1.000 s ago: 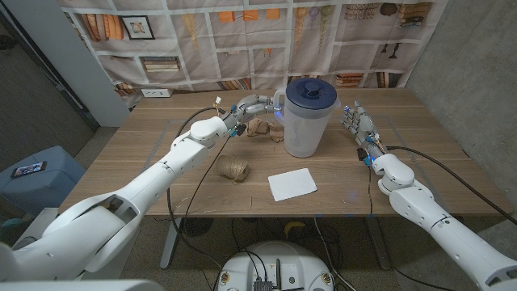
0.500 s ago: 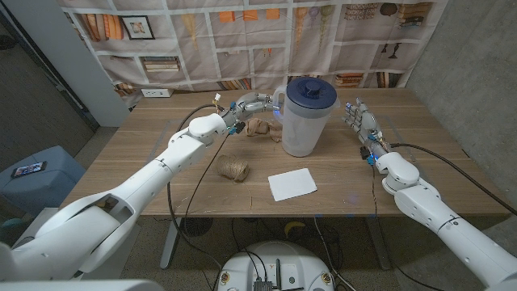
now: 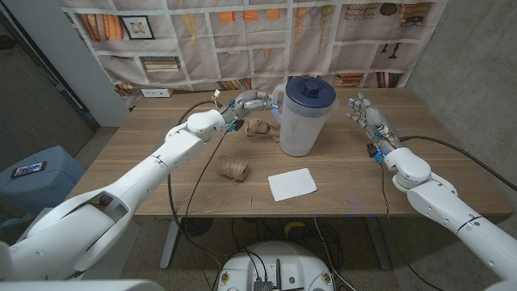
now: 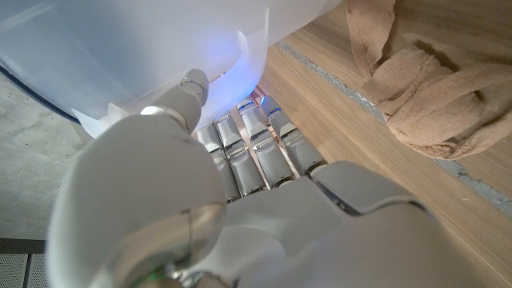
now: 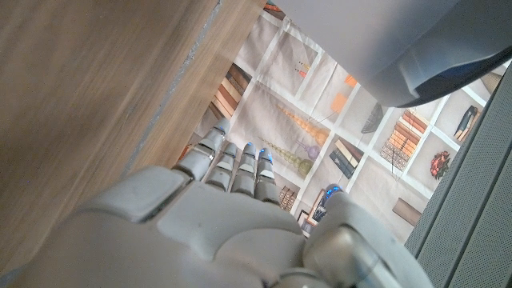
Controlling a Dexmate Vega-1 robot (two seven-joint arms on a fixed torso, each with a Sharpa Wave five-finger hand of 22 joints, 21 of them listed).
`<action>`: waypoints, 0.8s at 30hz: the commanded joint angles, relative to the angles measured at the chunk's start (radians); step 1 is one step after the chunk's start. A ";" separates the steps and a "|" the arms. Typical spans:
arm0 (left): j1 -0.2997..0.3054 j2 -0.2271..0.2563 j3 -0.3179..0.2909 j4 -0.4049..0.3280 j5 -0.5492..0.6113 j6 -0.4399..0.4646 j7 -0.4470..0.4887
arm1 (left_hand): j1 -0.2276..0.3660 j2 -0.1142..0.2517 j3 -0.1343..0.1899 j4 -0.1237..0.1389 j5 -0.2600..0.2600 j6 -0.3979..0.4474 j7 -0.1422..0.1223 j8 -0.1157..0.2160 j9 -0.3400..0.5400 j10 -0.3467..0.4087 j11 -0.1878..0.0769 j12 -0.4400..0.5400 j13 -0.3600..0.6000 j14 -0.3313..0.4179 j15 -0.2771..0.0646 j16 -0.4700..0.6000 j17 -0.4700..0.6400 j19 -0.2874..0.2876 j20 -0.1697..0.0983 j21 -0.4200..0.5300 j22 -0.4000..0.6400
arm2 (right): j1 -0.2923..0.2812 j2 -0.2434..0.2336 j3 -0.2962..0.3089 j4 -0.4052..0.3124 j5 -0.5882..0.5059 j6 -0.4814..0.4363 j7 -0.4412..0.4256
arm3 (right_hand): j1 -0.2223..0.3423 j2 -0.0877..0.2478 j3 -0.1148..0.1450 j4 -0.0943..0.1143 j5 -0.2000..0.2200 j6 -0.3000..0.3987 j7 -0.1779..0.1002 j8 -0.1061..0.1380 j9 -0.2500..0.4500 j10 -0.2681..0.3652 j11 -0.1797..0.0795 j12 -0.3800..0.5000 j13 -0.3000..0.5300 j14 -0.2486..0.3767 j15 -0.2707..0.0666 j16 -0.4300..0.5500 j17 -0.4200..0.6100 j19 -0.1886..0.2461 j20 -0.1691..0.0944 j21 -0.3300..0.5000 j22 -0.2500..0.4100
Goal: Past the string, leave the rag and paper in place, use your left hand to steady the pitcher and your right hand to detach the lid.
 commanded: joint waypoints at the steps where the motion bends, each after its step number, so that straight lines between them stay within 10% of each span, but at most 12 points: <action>1: -0.019 0.017 0.003 -0.036 0.019 0.050 0.017 | -0.016 0.046 0.010 0.003 0.000 0.057 0.026 -0.002 0.004 0.011 -0.001 -0.003 0.002 0.010 -0.108 0.004 0.002 0.012 -0.157 0.006 0.004 | -0.046 -0.069 0.040 -0.100 -0.063 -0.037 -0.036 | 0.007 -0.009 0.005 -0.012 -0.001 0.004 0.002 0.004 0.002 0.017 -0.001 0.005 0.003 0.004 0.002 0.003 0.000 0.000 0.002 0.002 0.005; 24: -0.029 0.025 0.013 -0.053 0.038 0.068 0.017 | -0.021 0.043 0.018 0.000 0.000 0.059 0.026 -0.007 0.005 0.011 -0.001 -0.008 0.003 0.009 -0.111 0.001 0.002 0.014 -0.158 0.004 0.003 | -0.157 -0.224 0.190 -0.344 -0.211 -0.236 -0.087 | 0.093 -0.061 0.019 -0.110 -0.015 0.008 -0.008 0.005 0.005 0.059 -0.012 0.012 0.007 0.012 0.028 0.003 -0.026 0.013 0.038 0.003 0.005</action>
